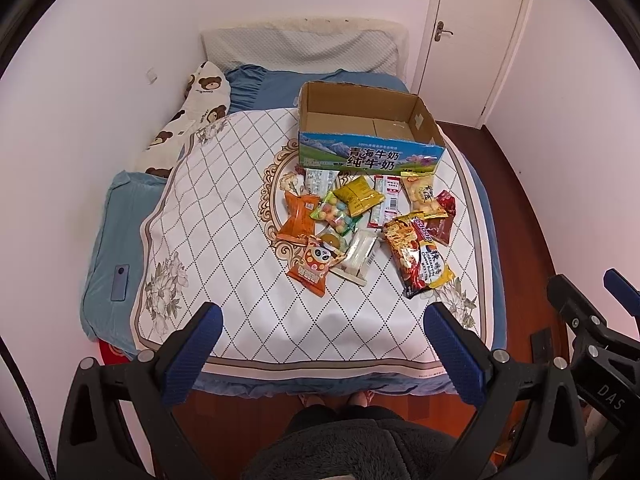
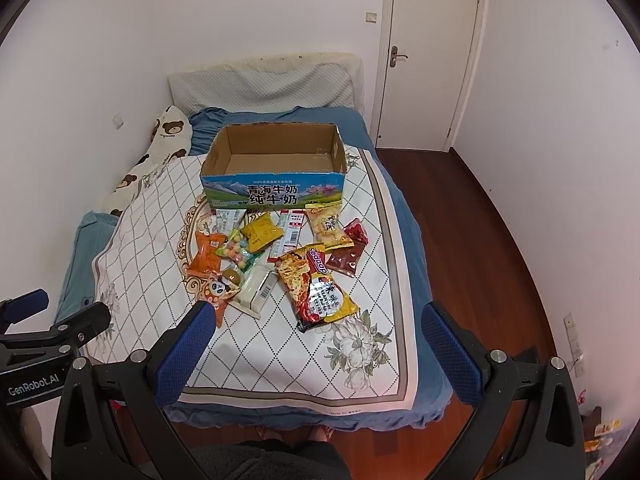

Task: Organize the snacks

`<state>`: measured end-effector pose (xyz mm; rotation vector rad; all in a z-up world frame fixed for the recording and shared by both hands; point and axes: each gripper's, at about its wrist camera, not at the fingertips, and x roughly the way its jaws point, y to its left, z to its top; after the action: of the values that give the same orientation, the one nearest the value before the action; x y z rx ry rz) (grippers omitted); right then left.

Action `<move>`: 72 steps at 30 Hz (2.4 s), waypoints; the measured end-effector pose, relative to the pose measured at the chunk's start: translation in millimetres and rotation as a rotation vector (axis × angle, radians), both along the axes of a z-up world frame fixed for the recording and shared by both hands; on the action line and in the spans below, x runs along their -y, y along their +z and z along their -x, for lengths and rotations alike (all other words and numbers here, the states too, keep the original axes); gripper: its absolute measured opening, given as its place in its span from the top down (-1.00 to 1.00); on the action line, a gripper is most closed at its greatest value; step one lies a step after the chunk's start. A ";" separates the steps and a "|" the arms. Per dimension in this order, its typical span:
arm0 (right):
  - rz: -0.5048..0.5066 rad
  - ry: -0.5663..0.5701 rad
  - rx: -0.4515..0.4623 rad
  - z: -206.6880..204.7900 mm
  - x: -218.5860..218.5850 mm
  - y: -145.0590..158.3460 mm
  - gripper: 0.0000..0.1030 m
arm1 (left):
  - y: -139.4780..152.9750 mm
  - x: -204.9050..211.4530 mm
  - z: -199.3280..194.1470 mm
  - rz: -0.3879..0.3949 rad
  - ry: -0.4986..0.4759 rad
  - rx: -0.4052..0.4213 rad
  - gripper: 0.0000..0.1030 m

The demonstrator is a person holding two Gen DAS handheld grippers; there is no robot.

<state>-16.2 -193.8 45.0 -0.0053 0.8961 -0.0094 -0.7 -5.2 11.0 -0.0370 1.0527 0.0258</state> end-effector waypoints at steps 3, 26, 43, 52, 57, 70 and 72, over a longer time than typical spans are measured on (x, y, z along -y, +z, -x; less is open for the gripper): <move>-0.001 0.000 0.000 0.9 0.0 -0.5 -1.00 | -0.3 -1.7 0.3 -0.007 0.003 0.002 -1.00; 0.001 -0.004 0.000 2.2 -4.2 -0.7 -1.00 | -0.3 -13.7 2.5 -0.014 0.006 0.003 -1.00; -0.007 -0.004 -0.001 3.5 -7.3 -0.9 -1.00 | -0.7 -8.6 1.9 -0.013 -0.004 0.005 -1.00; -0.010 -0.002 0.002 3.4 -8.2 0.4 -1.00 | -0.1 -10.8 1.7 -0.011 -0.001 0.008 -1.00; -0.012 -0.002 0.003 2.5 -8.3 1.0 -1.00 | 0.2 -15.1 2.1 -0.009 -0.001 0.012 -1.00; -0.047 -0.014 -0.023 -18.0 -1.6 -16.8 -1.00 | -9.4 -12.9 -8.1 -0.033 0.001 0.036 -1.00; -0.052 -0.013 -0.041 -33.3 1.3 -33.5 -1.00 | -21.9 -12.4 -21.5 -0.065 0.005 0.040 -1.00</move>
<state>17.1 -195.1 11.5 0.0491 0.9375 0.0024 20.8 7.2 -10.8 0.0189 1.0109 0.0634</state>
